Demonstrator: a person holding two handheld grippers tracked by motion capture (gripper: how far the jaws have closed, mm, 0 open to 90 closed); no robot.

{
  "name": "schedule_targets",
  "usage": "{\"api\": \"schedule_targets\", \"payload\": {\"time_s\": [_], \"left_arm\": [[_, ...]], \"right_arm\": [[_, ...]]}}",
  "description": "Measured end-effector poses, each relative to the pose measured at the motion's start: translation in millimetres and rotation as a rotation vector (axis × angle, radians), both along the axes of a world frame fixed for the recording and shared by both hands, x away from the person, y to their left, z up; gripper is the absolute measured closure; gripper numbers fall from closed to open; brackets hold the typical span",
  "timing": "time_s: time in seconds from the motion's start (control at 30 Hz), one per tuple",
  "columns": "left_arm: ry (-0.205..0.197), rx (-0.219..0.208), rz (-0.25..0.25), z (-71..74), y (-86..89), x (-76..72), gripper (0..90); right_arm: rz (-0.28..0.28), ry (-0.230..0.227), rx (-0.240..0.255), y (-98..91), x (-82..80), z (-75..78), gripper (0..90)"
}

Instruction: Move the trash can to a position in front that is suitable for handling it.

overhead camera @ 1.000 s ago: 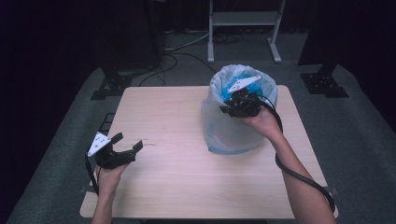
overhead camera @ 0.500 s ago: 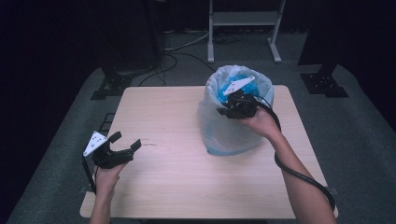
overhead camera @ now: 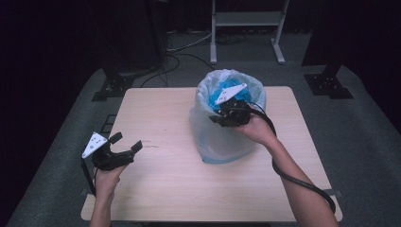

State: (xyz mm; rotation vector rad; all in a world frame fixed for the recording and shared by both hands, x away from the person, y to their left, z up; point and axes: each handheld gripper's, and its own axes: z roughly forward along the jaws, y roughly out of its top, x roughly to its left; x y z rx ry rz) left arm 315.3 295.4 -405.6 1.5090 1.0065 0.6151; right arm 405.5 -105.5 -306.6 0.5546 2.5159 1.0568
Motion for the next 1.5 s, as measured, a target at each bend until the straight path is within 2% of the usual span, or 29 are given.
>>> {"api": "schedule_targets", "payload": {"time_s": [0.23,0.4,0.57,0.73,0.97,1.3,1.5], "left_arm": [[-0.027,-0.023,-0.026,10.6,-3.5,-3.9,1.5],[-0.029,-0.015,-0.045,16.7,-6.1,-6.5,1.5],[-0.02,-0.011,-0.047,20.2,-8.0,-8.1,1.5],[0.004,-0.029,-0.05,22.2,-9.9,-8.6,1.5],[-0.03,-0.023,-0.075,36.7,-15.9,-17.3,1.5],[-0.035,-0.005,-0.072,49.8,-18.1,-25.3,1.5],[-0.056,-0.019,-0.081,54.5,-19.0,-29.2,1.5]], "right_arm": [[0.058,-0.007,0.014,14.2,-11.2,-1.7,72.0],[0.112,-0.006,0.035,25.7,-21.0,-3.3,72.0],[0.175,-0.013,0.047,39.8,-33.7,-4.2,71.9],[0.224,-0.02,0.059,50.4,-45.2,-5.2,71.9],[0.305,-0.035,0.067,67.9,-66.6,-6.9,71.9],[0.382,-0.06,0.064,88.8,-85.9,-7.7,71.2],[0.434,-0.049,0.07,95.9,-96.8,-7.9,71.6]]}}
